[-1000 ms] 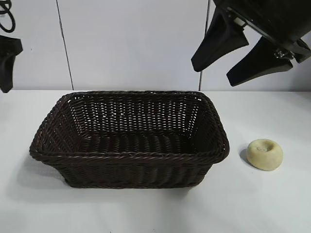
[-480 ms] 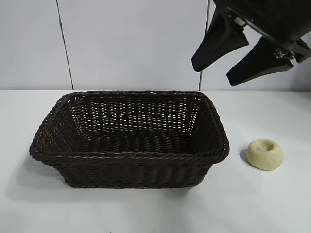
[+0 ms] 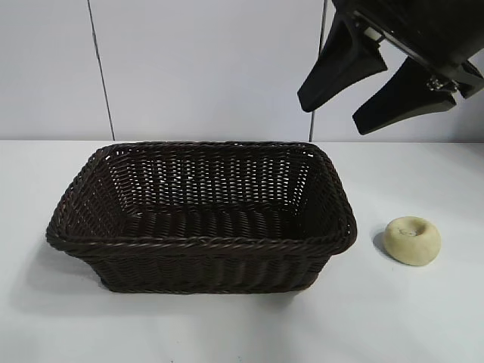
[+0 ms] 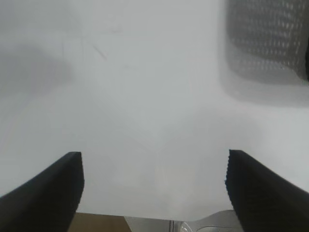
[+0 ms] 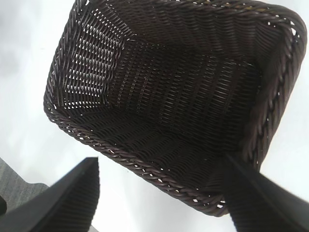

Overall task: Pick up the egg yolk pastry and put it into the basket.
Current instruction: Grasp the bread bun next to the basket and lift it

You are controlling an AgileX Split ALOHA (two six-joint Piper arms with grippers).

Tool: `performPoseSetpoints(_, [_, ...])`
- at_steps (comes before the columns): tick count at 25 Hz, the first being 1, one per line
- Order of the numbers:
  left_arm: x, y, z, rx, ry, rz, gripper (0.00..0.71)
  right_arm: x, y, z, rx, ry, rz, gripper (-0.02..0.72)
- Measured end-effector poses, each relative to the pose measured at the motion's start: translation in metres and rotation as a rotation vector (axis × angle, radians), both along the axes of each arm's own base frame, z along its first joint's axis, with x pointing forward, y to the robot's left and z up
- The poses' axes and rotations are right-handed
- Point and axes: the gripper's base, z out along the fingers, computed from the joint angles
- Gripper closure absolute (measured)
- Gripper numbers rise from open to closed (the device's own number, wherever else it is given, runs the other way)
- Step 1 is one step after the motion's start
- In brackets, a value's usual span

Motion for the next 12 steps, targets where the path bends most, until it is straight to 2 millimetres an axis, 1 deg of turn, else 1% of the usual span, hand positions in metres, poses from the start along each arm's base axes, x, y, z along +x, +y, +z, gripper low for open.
performPoseSetpoints(1, [-0.014,0.000,0.002,-0.003,-0.019,0.000,0.123,0.000,0.000,0.000,0.000,0.000,0.000,0.188])
performPoseSetpoints(4, [-0.048,0.001,-0.002,-0.013,-0.057,0.002,0.123,0.000,0.000,0.000,0.000,0.001,0.000,0.188])
performPoseSetpoints(9, [-0.098,0.002,-0.010,-0.022,-0.178,0.002,0.123,0.000,0.000,0.000,0.000,0.001,0.000,0.188])
performPoseSetpoints(12, [-0.122,0.002,-0.018,-0.025,-0.246,0.003,0.123,0.000,0.000,0.000,0.000,0.001,0.000,0.188])
